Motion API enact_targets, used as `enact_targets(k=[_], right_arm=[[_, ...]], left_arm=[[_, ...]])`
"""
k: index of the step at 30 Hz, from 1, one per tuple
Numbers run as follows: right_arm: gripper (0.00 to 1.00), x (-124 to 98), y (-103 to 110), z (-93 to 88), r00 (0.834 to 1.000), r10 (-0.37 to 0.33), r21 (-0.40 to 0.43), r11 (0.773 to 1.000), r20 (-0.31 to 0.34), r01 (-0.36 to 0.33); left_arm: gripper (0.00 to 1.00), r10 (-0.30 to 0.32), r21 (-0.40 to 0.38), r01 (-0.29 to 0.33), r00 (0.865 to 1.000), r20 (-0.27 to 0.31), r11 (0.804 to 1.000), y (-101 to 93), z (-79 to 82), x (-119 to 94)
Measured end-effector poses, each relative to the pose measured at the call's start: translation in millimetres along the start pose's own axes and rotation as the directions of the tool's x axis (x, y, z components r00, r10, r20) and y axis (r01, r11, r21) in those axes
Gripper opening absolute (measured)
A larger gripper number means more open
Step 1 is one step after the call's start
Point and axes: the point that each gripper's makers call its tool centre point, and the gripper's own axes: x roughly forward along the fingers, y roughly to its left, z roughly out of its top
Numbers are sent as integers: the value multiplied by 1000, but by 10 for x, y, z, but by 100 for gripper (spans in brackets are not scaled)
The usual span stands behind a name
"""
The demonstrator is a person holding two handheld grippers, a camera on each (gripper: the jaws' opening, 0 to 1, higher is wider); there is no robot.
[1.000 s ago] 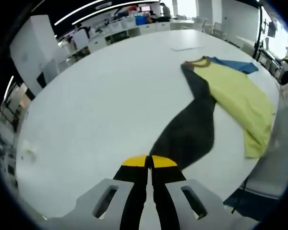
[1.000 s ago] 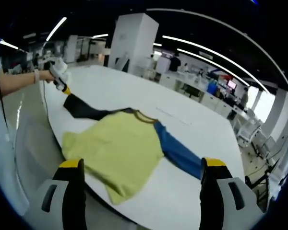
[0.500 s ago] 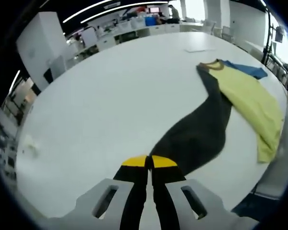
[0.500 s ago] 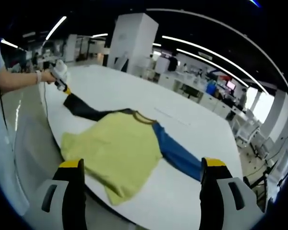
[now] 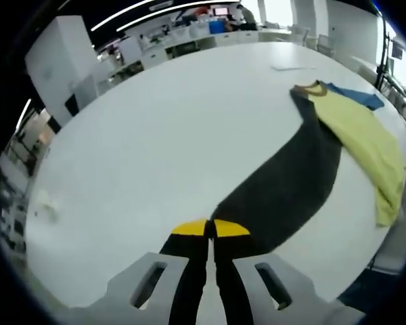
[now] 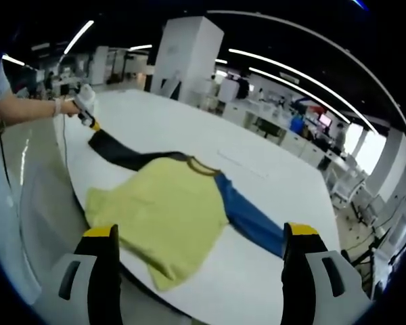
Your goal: Fold the garment on the visible template until the final outline fits inside the template.
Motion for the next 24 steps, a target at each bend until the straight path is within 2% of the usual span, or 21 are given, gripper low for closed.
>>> enact_targets(k=[5, 13, 24], right_arm=[[100, -6, 2, 8, 1000, -9, 0, 1000, -6, 9], [100, -2, 47, -17, 999, -23, 11, 1000, -26, 23], [100, -2, 157, 23, 997, -54, 23, 998, -52, 55]], left_arm=[[0, -3, -5, 3, 1000, -1, 1000, 45, 20, 41], [0, -7, 34, 7, 1000, -9, 999, 147, 72, 104], [0, -10, 46, 10, 1000, -10, 999, 409, 96, 250]])
